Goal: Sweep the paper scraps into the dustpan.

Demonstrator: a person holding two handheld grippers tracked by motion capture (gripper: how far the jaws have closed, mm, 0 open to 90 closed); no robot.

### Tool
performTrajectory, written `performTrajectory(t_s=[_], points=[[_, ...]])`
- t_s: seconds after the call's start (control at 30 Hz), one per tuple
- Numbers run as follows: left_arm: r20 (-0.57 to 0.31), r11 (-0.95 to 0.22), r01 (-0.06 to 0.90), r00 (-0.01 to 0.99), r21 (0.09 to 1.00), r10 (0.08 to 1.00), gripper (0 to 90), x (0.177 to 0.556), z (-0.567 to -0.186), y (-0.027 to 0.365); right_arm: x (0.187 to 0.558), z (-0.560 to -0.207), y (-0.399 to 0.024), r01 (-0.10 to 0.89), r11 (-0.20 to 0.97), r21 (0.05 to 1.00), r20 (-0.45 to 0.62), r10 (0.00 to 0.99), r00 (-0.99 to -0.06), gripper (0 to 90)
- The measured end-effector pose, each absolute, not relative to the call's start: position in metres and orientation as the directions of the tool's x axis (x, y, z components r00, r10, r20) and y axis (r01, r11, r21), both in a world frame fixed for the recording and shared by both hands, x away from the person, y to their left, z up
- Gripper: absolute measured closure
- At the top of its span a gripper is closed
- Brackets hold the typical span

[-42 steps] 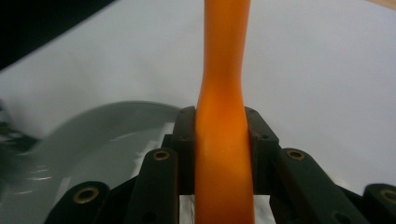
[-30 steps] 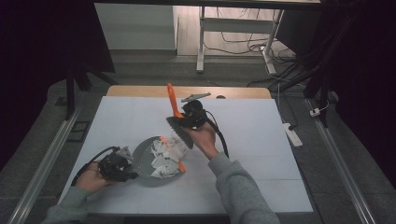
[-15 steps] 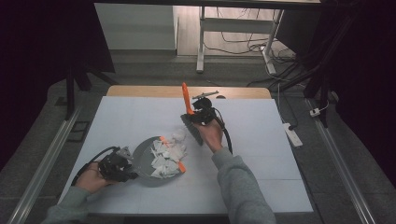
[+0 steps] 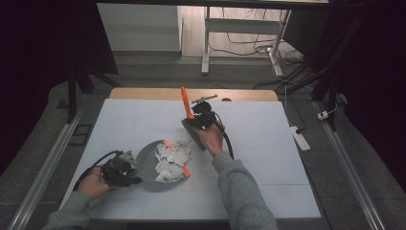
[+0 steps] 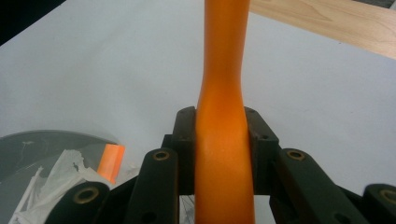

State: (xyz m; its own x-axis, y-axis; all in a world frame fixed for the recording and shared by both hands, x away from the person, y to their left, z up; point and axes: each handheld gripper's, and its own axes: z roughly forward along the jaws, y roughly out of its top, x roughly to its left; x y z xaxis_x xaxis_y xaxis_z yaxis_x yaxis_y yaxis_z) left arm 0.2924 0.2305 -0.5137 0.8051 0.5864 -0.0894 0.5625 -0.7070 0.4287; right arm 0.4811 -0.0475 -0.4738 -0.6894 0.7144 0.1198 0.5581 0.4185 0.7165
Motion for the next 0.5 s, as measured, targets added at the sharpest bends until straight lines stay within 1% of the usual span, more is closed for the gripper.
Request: performTrajectory(t_s=[0.23, 0.5], points=[[-0.089, -0.707, 0.563, 0.805, 0.429, 0.587, 61.8, 0.292, -0.514, 0.23, 0.475, -0.476, -0.031, 0.549, 0.447, 0.706, 0.123, 0.686, -0.717, 69.8], [-0.09, -0.707, 0.564, 0.805, 0.427, 0.587, 61.8, 0.293, -0.515, 0.231, 0.457, -0.48, -0.009, 0.522, 0.482, 0.704, 0.15, 0.617, -0.773, 69.8]])
